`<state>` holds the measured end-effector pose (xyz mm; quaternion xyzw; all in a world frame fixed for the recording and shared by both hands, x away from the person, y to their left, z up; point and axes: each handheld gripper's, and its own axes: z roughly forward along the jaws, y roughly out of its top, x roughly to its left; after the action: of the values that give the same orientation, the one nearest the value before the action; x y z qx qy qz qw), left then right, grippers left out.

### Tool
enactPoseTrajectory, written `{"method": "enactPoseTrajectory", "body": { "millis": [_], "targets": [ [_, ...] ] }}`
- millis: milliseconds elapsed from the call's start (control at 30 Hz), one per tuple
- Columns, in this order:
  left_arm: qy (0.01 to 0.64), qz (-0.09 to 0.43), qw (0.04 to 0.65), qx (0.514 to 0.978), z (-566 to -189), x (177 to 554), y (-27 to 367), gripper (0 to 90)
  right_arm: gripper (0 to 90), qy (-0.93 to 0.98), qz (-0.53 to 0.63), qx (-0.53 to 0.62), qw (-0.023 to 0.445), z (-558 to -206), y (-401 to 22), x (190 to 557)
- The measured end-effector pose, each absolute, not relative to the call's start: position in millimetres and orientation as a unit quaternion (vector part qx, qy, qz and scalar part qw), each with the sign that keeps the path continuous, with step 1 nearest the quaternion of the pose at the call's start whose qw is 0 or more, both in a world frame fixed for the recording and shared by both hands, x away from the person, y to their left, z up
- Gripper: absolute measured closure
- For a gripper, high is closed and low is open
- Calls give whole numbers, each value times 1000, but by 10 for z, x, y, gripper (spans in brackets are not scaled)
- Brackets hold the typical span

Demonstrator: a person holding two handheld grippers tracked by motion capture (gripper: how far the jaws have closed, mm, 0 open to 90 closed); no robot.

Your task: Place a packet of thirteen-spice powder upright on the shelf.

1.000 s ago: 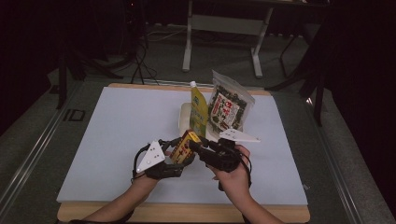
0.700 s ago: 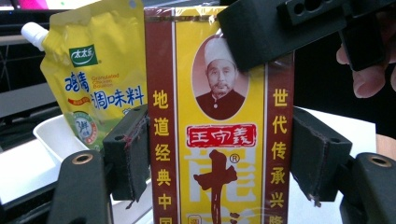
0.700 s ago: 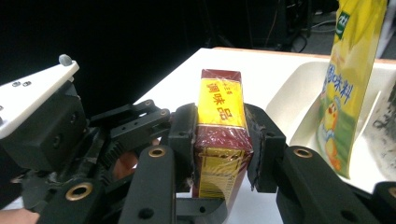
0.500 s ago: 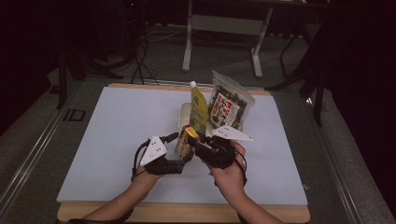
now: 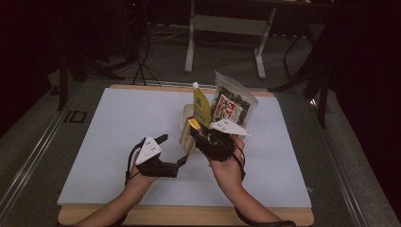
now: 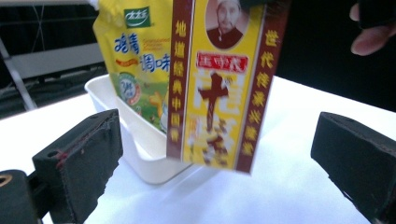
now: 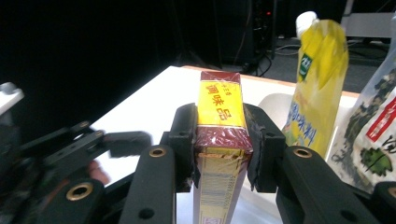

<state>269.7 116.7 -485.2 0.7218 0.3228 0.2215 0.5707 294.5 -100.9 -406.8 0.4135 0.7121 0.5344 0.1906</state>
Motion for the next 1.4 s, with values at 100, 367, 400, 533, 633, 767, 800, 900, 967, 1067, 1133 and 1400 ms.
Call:
{"method": "enactPoseTrajectory", "body": {
  "millis": [100, 367, 400, 533, 633, 767, 800, 900, 967, 1067, 1133, 1400],
  "targets": [
    [330, 211, 563, 727, -4859, 2696, 1239, 19, 674, 710, 533, 416, 198, -4067, -985, 3018],
    [349, 235, 549, 723, -4895, 2586, 1442, 18, 674, 698, 529, 423, 232, -4012, -894, 3199],
    [352, 236, 551, 719, -4912, 2567, 1465, 17, 674, 698, 527, 423, 238, -4008, -878, 3221],
    [361, 233, 546, 719, -4978, 2513, 1553, 18, 674, 691, 521, 427, 262, -4021, -799, 3317],
    [371, 234, 546, 714, -5003, 2490, 1612, 18, 674, 690, 511, 431, 278, -4062, -730, 3397],
    [380, 237, 541, 712, -5031, 2481, 1682, 18, 674, 687, 498, 440, 294, -4129, -644, 3504],
    [382, 237, 542, 711, -5040, 2481, 1695, 18, 674, 686, 497, 441, 297, -4139, -621, 3526],
    [385, 235, 540, 710, -5063, 2478, 1716, 18, 674, 682, 491, 444, 310, -4163, -545, 3585],
    [385, 234, 539, 711, -5069, 2474, 1719, 18, 674, 682, 482, 446, 323, -4177, -493, 3623],
    [383, 236, 540, 711, -5064, 2468, 1719, 18, 674, 680, 471, 456, 328, -4212, -438, 3693],
    [382, 237, 540, 711, -5062, 2468, 1717, 18, 674, 678, 471, 460, 327, -4224, -424, 3718],
    [377, 239, 540, 714, -5069, 2473, 1703, 18, 668, 658, 472, 496, 314, -4274, -325, 3842]
  ]
}}
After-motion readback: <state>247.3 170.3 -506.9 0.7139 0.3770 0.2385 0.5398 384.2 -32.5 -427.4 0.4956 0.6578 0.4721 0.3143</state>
